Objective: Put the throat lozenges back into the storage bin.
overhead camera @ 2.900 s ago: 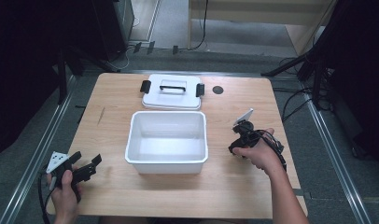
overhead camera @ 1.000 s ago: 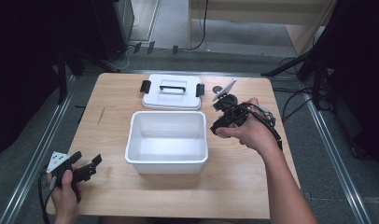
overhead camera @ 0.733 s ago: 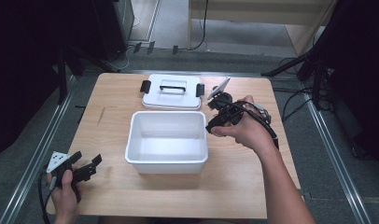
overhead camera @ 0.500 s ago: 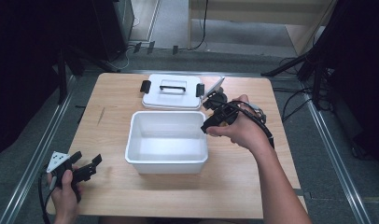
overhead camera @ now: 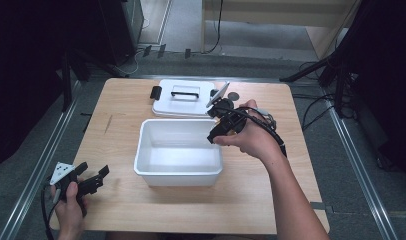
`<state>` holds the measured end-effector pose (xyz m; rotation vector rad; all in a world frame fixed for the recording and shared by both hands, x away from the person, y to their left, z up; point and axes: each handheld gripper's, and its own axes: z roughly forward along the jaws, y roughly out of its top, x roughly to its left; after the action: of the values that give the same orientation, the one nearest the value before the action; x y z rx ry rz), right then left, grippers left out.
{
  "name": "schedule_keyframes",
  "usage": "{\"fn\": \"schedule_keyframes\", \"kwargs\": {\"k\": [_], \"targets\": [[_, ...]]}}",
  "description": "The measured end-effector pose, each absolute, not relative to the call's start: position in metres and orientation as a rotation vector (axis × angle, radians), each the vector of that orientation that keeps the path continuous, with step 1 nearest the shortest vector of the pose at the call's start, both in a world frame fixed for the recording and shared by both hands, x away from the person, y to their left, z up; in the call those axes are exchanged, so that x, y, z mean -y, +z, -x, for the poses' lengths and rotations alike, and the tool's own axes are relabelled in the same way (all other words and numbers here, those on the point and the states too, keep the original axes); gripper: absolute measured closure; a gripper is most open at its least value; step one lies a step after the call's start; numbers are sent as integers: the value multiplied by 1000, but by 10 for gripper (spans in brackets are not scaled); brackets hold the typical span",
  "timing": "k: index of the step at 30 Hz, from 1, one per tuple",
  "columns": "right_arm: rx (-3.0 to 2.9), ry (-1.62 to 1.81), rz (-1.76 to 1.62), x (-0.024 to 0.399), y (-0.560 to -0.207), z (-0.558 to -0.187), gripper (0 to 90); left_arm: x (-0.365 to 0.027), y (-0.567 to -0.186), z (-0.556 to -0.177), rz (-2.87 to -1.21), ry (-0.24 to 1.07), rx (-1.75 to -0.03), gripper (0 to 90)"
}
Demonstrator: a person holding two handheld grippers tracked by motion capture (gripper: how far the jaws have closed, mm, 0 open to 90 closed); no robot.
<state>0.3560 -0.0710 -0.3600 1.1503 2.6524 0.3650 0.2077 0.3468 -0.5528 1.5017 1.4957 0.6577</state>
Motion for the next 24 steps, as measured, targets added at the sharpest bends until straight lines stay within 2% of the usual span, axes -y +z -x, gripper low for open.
{"fn": "schedule_keyframes", "kwargs": {"k": [13, 24], "targets": [[-2690, 362, -1069, 55, -362, -354, 212, -347, -553, -208, -1503, 657, -1496, 139], [-2824, 421, -560, 45, -374, -343, 212, -347, -553, -208, -1502, 655, -1496, 139]]}}
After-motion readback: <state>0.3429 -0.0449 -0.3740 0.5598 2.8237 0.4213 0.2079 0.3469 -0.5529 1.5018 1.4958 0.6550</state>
